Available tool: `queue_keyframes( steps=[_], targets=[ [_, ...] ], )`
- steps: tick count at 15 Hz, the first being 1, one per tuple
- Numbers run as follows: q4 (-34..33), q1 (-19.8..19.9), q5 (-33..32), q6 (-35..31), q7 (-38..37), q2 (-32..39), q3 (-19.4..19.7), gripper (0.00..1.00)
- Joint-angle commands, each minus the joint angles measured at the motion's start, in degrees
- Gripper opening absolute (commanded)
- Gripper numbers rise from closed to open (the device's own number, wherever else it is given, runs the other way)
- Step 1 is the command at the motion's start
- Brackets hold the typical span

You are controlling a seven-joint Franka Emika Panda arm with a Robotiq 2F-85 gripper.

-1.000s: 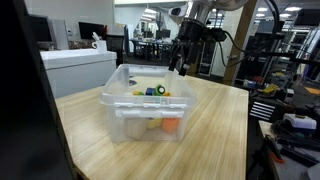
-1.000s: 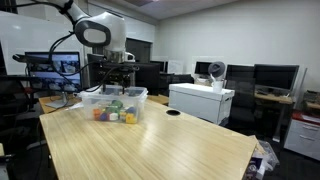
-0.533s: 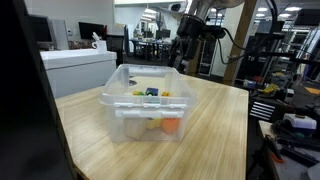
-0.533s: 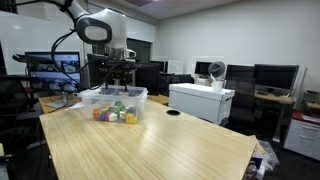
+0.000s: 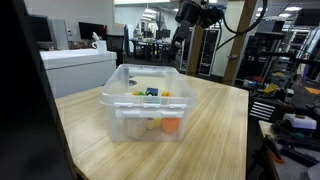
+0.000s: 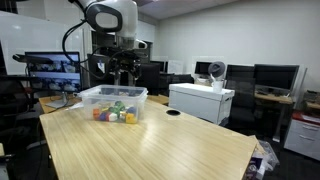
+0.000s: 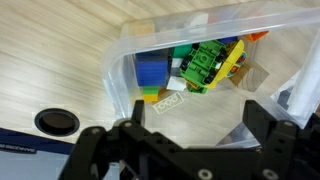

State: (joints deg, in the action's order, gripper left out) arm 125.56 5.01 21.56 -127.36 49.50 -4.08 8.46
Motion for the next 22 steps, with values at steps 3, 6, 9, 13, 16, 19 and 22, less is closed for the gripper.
queue_keyframes(
  steps=[3, 6, 9, 13, 16, 19, 22],
  targets=[
    [-9.57, 2.13, 2.47, 5.69, -14.32, 6.55, 1.19, 1.0],
    [-14.83, 3.17, 4.52, 9.99, -22.37, 8.72, 1.09, 1.0],
    [-18.78, 4.03, 6.66, 14.17, -31.01, 9.44, 1.02, 1.0],
    [-22.14, 4.98, 9.44, 14.38, -41.61, 10.11, 1.43, 1.0],
    [-23.95, 5.58, 8.71, 12.13, -45.8, 10.94, 1.73, 1.0],
    [-25.08, 6.03, 6.96, 10.19, -48.48, 11.86, 1.94, 1.0],
    [-25.26, 6.15, 4.63, 8.38, -49.87, 12.55, 2.19, 1.0]
  ],
)
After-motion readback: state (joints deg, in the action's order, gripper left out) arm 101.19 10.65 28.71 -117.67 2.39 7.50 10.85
